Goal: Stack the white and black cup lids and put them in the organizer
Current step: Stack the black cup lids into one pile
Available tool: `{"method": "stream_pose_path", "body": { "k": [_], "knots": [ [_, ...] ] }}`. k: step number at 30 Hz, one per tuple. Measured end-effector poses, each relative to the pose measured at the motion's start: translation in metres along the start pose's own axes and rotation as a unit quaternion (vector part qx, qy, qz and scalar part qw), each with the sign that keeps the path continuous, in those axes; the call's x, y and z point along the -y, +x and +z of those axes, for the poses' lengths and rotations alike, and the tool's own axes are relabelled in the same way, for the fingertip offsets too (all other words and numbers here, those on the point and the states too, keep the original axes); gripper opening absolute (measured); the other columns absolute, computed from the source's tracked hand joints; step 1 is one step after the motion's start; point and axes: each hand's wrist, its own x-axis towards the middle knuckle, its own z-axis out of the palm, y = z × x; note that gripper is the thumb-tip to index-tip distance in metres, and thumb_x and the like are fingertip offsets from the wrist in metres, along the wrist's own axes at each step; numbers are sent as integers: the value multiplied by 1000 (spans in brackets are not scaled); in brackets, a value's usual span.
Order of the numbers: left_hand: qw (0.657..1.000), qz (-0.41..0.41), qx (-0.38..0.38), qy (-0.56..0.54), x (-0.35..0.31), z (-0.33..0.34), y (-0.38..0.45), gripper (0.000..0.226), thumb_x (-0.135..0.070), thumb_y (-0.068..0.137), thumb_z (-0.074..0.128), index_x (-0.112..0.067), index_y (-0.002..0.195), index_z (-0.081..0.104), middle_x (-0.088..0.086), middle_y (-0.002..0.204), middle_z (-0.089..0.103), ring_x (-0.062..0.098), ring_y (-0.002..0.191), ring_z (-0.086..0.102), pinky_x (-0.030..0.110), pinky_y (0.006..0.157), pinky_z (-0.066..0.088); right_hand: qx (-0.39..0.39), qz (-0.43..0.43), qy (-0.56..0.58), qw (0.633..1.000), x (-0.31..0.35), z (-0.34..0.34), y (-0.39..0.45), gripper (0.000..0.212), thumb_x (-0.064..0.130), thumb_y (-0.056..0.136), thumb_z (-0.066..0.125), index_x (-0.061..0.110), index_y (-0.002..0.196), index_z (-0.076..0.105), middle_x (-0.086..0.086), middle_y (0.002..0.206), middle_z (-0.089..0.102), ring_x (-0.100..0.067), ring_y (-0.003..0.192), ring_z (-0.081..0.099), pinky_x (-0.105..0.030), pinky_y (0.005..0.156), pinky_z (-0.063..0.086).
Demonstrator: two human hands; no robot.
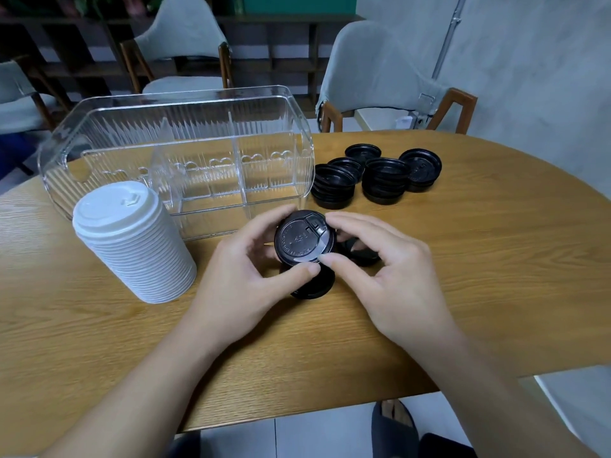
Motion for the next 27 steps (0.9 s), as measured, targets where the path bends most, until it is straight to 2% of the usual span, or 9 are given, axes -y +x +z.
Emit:
{"method": "stream_pose_path", "body": {
  "k": [3, 7, 9, 11, 14, 17, 22, 27],
  "knots": [
    [1000, -2, 7, 29, 1, -2, 1, 82, -28, 81, 101, -30, 154, 64, -9, 145, 74, 20, 132, 72, 51, 110, 60, -6, -1, 13, 1000, -1, 1, 1, 44, 21, 93, 88, 16, 135, 78, 9, 132, 76, -12, 116, 72, -25, 97, 57],
    [999, 4, -18, 44, 2, -8, 5, 71, -36, 82, 98, -37, 146, 69, -9, 144, 66, 19, 132, 69, 43, 100, 61, -8, 42, 55, 998, -1, -5, 1, 31, 16, 98, 83, 18, 129, 81, 13, 119, 80, -12, 111, 75, -27, 93, 59],
    [998, -4, -22, 65, 2, -14, 5, 69, -35, 82, 98, -40, 145, 69, -11, 142, 67, 16, 131, 68, 38, 98, 60, -18, 73, 50, 996, -4, -9, 1, 25, 16, 99, 82, 21, 124, 83, 16, 111, 80, -10, 106, 74, -26, 90, 58],
    [996, -18, -16, 91, 4, -17, 4, 72, -33, 81, 100, -39, 146, 67, -15, 138, 70, 11, 131, 67, 34, 101, 59, -16, 84, 23, 996, -7, -12, 1, 21, 18, 99, 81, 23, 119, 84, 18, 110, 80, -9, 107, 73, -24, 90, 56],
    [993, -53, 2, 101, 8, -19, 1, 72, -39, 77, 102, -38, 140, 67, -19, 131, 74, 8, 128, 68, 39, 108, 57, 2, 95, -17, 995, -10, -14, 0, 21, 21, 99, 81, 27, 119, 84, 22, 111, 77, -6, 111, 69, -15, 95, 51],
    [989, -64, 36, 129, 11, -18, 2, 64, -45, 78, 101, -41, 134, 68, -19, 129, 76, 9, 124, 70, 45, 114, 53, 17, 89, -44, 995, -8, -13, 0, 20, 22, 98, 82, 27, 118, 84, 25, 103, 73, -8, 104, 68, -11, 90, 46],
    [985, -54, 75, 144, 18, -18, 3, 73, -63, 75, 94, -51, 141, 65, -13, 137, 74, 13, 134, 68, 50, 120, 50, 66, 95, -63, 991, 2, -13, -2, 29, 34, 97, 83, 30, 126, 81, 11, 83, 70, -3, 83, 64, -8, 75, 43],
    [982, -41, 101, 152, 20, -18, 4, 69, -63, 80, 90, -56, 143, 64, -17, 140, 73, 10, 138, 65, 47, 123, 48, 116, 115, -64, 985, 6, -12, -4, 49, 45, 93, 84, 36, 140, 74, 7, 73, 69, 1, 73, 64, -8, 71, 40]
  ]
}}
